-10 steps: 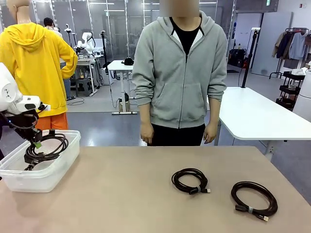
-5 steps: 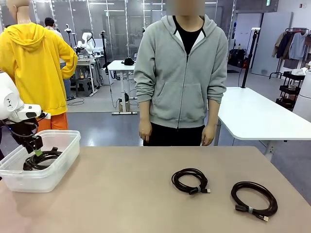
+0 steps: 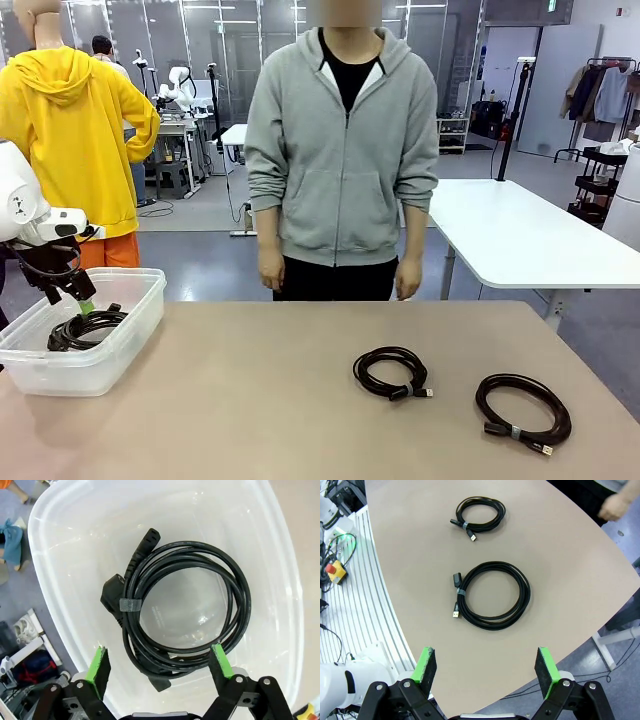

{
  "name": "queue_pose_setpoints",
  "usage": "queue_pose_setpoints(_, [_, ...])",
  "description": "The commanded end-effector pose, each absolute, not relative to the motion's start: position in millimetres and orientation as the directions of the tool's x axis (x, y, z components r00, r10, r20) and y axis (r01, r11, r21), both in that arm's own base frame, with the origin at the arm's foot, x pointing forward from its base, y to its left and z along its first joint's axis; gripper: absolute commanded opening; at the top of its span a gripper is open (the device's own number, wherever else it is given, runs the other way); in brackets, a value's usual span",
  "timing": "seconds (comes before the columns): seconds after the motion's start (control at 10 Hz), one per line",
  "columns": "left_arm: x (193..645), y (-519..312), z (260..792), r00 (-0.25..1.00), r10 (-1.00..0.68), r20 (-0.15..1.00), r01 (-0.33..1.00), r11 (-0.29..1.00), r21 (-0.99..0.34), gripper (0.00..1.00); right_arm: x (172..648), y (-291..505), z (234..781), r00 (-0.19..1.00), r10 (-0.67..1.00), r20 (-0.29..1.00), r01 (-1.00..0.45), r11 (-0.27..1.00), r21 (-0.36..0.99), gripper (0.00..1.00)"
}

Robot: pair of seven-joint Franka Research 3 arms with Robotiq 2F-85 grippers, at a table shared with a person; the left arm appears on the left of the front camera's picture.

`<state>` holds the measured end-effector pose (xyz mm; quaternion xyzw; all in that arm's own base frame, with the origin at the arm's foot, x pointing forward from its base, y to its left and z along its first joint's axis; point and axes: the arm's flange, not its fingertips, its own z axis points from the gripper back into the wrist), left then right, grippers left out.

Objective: Organize and store the cables.
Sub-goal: Place the Power Cable into the Organizing box, then place the USB Extension Cable into the Organizing box.

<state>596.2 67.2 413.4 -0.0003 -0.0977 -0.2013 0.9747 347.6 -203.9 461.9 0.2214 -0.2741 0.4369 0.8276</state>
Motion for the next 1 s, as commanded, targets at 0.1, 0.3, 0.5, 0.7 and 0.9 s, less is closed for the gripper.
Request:
queue_pose_setpoints(0.1, [572, 58, 427, 0.890, -0.402, 0.213, 0.402, 0.914, 0.045, 1.00, 348, -202, 462, 0.463, 0.596, 0.656, -0.841, 0.529, 0.112, 1.00])
queue_pose_setpoints(0.3, [593, 65, 417, 0.899, -0.391, 0.196, 0.391, 0.920, 0.039, 1.00, 348, -202, 462, 0.463, 0.596, 0.656, -0.841, 0.529, 0.112, 1.00])
queue_pose_setpoints(0.5, [593, 65, 417, 0.899, -0.391, 0.196, 0.391, 0.920, 0.039, 1.00, 348, -202, 462, 0.463, 0.596, 0.656, -0.841, 0.529, 0.112, 1.00])
queue_pose_setpoints(0.7, [593, 65, 417, 0.899, -0.391, 0.196, 0.391, 0.920, 0.039, 1.00, 348, -202, 462, 0.463, 0.596, 0.656, -0.841, 0.529, 0.112, 1.00])
queue_pose_setpoints(0.9, [593, 65, 417, 0.899, -0.391, 0.196, 0.391, 0.920, 0.039, 1.00, 348, -202, 462, 0.463, 0.596, 0.656, -0.841, 0.529, 0.112, 1.00])
